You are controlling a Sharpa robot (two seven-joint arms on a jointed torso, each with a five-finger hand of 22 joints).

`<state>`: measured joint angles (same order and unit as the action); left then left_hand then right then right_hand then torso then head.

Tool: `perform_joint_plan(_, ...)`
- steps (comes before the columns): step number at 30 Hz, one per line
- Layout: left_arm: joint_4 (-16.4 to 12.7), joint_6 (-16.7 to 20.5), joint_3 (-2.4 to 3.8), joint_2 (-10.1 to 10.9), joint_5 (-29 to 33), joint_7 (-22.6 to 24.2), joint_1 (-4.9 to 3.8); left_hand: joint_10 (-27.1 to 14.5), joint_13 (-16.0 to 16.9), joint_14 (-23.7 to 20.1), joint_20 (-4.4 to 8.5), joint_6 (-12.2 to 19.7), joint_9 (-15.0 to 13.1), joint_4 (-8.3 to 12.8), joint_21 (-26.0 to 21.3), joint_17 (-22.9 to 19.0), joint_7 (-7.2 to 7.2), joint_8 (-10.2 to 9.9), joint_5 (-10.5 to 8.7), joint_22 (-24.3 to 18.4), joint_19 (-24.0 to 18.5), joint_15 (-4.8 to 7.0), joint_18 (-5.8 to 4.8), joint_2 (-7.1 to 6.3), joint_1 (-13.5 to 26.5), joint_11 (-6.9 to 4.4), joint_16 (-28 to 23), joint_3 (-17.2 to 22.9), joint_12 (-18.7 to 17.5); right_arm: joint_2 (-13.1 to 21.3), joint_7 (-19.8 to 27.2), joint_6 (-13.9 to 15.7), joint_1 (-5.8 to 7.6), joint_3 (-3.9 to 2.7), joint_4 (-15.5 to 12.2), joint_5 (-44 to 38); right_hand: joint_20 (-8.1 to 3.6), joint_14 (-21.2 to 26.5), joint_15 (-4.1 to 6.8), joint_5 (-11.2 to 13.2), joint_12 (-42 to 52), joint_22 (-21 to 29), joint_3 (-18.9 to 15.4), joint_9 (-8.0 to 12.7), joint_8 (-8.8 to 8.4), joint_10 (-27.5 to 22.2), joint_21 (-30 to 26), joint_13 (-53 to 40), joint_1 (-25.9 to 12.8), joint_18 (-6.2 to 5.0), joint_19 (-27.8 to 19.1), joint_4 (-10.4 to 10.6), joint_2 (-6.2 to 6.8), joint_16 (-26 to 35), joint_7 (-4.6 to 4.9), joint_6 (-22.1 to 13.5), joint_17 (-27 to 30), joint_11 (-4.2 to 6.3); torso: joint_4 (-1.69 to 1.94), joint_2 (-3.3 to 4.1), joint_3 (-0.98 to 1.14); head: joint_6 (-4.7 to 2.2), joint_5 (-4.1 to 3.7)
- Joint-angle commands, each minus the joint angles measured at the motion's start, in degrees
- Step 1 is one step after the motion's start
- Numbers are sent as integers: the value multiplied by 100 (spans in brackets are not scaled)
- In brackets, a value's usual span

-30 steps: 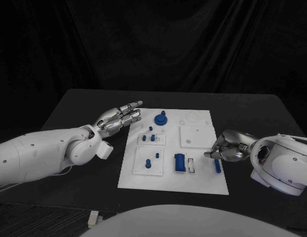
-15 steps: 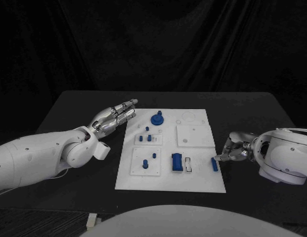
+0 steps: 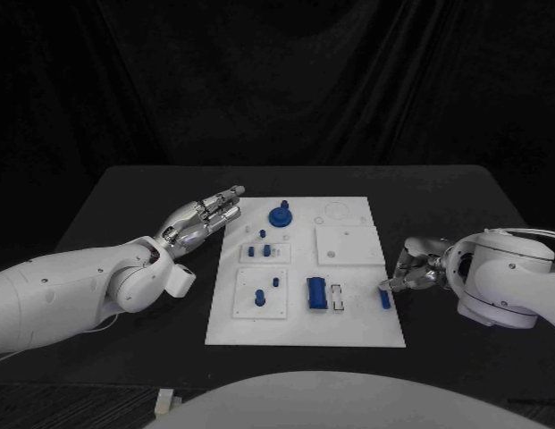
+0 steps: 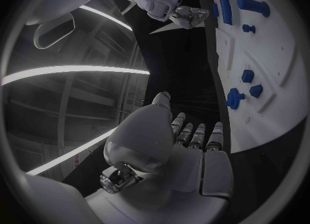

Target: Assemble the parts on the task board

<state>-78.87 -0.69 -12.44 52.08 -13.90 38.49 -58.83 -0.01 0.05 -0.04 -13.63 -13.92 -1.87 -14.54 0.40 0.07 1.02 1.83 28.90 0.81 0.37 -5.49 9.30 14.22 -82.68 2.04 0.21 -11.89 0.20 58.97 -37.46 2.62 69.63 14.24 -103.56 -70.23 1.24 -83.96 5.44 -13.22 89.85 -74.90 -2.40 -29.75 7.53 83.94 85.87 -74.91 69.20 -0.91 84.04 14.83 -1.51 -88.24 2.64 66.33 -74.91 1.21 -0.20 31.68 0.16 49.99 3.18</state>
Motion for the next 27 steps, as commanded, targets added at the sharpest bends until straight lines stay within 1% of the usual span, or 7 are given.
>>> perform_joint_plan(1, -2, -49, 5, -4, -51, 174, 24, 1, -5, 4, -43, 21, 2, 15, -7, -7, -18, 9, 26, 6, 0, -38, 95, -8, -72, -25, -21, 37, -20, -55, -117, 113, -31, -1, 19, -77, -57, -511, 44, 54, 15, -1370, -13, -40, 56, 606, 40, -1509, 20, -17, 408, -42, 39, -4, -25, 79, -990, 28, 1, 3, 0, 1, 2)
perform_joint_plan(5, -4, -66, 6, 2, -51, 156, 36, 1, -5, 4, -43, 21, 2, 15, -7, -7, -18, 9, 26, 6, 0, -38, 95, -8, -72, -25, -21, 37, -20, -123, -165, 81, -60, -1, 65, -93, -63, -511, 51, 76, 15, -1375, -21, -62, 76, 606, 55, -1509, 21, -12, 415, -55, 45, -3, -36, 101, -986, 37, -1, 0, 0, 1, 10)
perform_joint_plan(8, -7, -75, 6, 7, -52, 145, 41, 1, -5, 4, -58, 28, 3, 24, -7, -7, -21, 7, 34, 5, 0, -48, 94, 3, -85, -17, -21, 49, -20, -169, -231, 4, -96, -1, 118, -115, -69, -508, 58, 103, 15, -1374, -32, -82, 92, 606, 54, -1509, 21, -13, 415, -70, 57, 1, -43, 114, -973, 45, 1, 1, 0, 1, 6)
perform_joint_plan(10, -8, -81, 6, 10, -52, 138, 44, 1, -5, 4, -63, 32, 3, 28, -6, -7, -22, 6, 35, 8, 1, -52, 94, 5, -89, -13, -21, 52, -20, -205, -275, -65, -122, -1, 167, -128, -74, -505, 63, 139, 15, -1372, -49, -98, 99, 606, 48, -1509, 5, -14, 412, -73, 70, 6, -44, 111, -958, 47, 1, 0, -1, 1, 18)
perform_joint_plan(16, -9, -108, 6, 7, -52, 114, 49, 1, -5, 4, -78, 42, 4, 37, -5, -7, -26, 5, 39, 10, 2, -69, 94, 11, -100, -2, -21, 62, -20, -282, -329, -144, -206, -1, 243, -173, -77, -503, 65, 159, 15, -1370, -57, -106, 98, 606, 43, -1509, 1, -16, 409, -78, 76, 10, -43, 99, -947, 48, -4, 4, 0, 1, 26)
perform_joint_plan(21, -5, -139, 6, -7, -51, 92, 54, 1, -5, 4, -108, 52, 5, 54, -2, -7, -28, 3, 42, 16, 6, -104, 94, 17, -114, 8, -21, 74, -20, -338, -366, -228, -275, -1, 297, -269, -77, -503, 65, 161, 15, -1367, -58, -108, 98, 606, 35, -1509, 2, -18, 405, -81, 77, 10, -43, 96, -946, 48, -2, 2, 0, 1, 0)
perform_joint_plan(27, -9, -166, 6, -5, -51, 66, 57, 1, -5, 4, -159, 68, 6, 91, 5, -7, -28, 3, 54, 30, 15, -163, 96, 23, -139, 18, -21, 99, -20, -392, -384, -266, -320, -1, 374, -300, -87, -499, 74, 164, 15, -1362, -55, -171, 139, 606, 22, -1509, 43, -22, 399, -140, 76, 16, -63, 110, -931, 62, -1, 0, -1, 1, 17)
